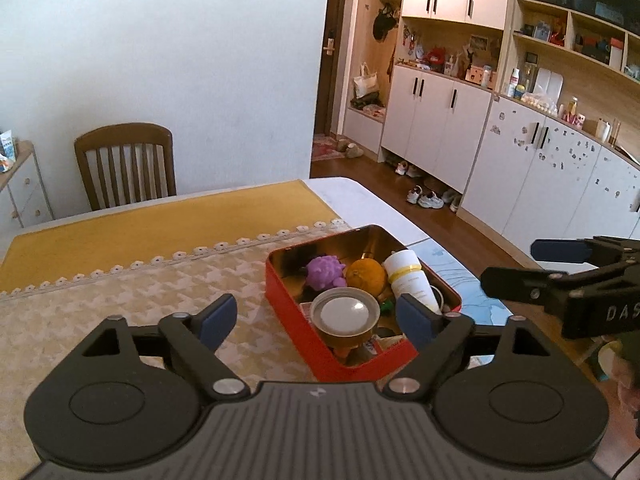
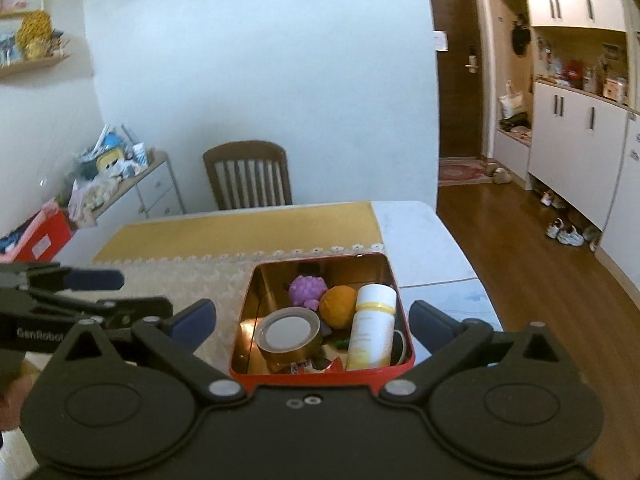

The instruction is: Organize rigid objects

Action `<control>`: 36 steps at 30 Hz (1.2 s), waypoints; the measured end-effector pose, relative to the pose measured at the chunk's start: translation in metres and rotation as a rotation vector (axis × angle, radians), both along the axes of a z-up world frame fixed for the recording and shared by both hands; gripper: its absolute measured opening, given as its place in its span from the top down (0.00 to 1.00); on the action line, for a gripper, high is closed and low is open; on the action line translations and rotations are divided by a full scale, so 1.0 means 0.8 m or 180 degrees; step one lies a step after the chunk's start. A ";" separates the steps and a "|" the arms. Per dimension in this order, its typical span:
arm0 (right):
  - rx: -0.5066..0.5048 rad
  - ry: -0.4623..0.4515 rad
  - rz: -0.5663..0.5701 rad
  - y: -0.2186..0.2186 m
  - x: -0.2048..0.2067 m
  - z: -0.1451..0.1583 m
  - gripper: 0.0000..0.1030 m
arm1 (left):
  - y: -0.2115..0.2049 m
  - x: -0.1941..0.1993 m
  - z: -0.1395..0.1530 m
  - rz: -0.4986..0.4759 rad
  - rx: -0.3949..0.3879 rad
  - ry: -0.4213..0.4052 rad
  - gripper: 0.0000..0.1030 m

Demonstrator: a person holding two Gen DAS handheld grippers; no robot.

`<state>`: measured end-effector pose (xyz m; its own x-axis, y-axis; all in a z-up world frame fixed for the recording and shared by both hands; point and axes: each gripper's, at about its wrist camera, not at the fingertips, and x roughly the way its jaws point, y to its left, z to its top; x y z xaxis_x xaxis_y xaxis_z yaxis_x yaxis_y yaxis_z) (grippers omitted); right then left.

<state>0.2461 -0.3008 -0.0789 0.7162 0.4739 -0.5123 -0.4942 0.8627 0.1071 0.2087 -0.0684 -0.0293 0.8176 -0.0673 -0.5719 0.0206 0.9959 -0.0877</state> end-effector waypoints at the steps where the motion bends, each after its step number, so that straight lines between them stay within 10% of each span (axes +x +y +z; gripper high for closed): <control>1: 0.0009 -0.0017 -0.0035 0.001 -0.004 0.001 0.00 | 0.002 -0.003 0.001 -0.0010 0.0006 -0.0026 0.14; 6: 0.0035 -0.0073 -0.0138 0.008 -0.022 0.004 0.00 | 0.011 -0.018 0.004 0.0008 0.0015 -0.0105 0.02; 36: 0.0006 -0.0092 -0.0281 0.029 -0.053 0.007 0.00 | 0.035 -0.040 0.009 -0.0044 -0.0113 -0.0142 0.02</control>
<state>0.2035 -0.2780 -0.0735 0.7697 0.4093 -0.4899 -0.4193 0.9028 0.0956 0.1764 -0.0402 -0.0219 0.8411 -0.0982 -0.5319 0.0390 0.9918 -0.1215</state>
